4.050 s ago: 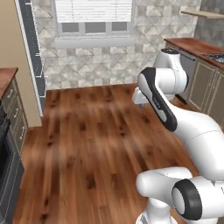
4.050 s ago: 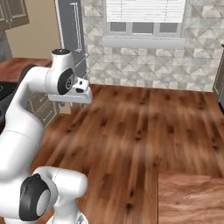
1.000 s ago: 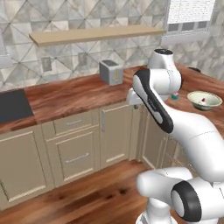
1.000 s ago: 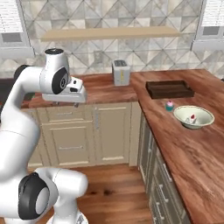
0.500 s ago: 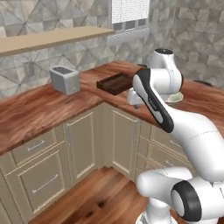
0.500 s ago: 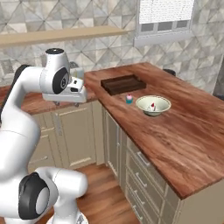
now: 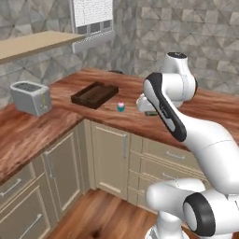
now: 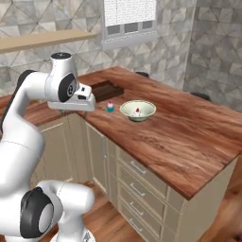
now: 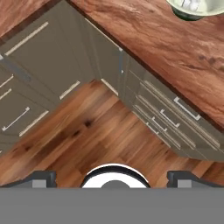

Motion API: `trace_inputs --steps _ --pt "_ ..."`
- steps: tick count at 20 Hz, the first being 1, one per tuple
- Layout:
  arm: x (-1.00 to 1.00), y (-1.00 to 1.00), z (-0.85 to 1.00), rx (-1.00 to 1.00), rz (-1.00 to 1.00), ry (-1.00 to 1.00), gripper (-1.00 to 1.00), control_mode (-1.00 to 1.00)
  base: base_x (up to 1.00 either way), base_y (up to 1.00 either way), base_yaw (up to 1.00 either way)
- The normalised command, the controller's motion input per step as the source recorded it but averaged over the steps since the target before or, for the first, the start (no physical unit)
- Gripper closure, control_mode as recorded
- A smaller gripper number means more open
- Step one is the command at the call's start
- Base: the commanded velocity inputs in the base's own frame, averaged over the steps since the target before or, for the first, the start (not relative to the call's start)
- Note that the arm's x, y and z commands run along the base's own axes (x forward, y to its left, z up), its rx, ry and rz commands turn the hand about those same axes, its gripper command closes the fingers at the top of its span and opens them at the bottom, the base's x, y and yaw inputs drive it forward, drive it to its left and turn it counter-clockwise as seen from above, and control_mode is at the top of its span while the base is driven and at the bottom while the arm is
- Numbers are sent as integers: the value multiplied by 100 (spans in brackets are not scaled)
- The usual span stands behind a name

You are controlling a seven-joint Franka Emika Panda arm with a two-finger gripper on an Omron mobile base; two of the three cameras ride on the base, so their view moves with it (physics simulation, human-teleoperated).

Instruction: Place the bowl with cake and the cupcake onto the tray.

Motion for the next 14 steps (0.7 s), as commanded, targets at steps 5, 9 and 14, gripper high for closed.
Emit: trace_inputs --steps 5,9,14 --pt "0 0 0 0 0 0 -100 100 5 53 -41" --pt "0 0 0 0 0 0 -100 100 11 51 -38" --pt "0 0 0 0 0 0 -100 100 25 54 -24"
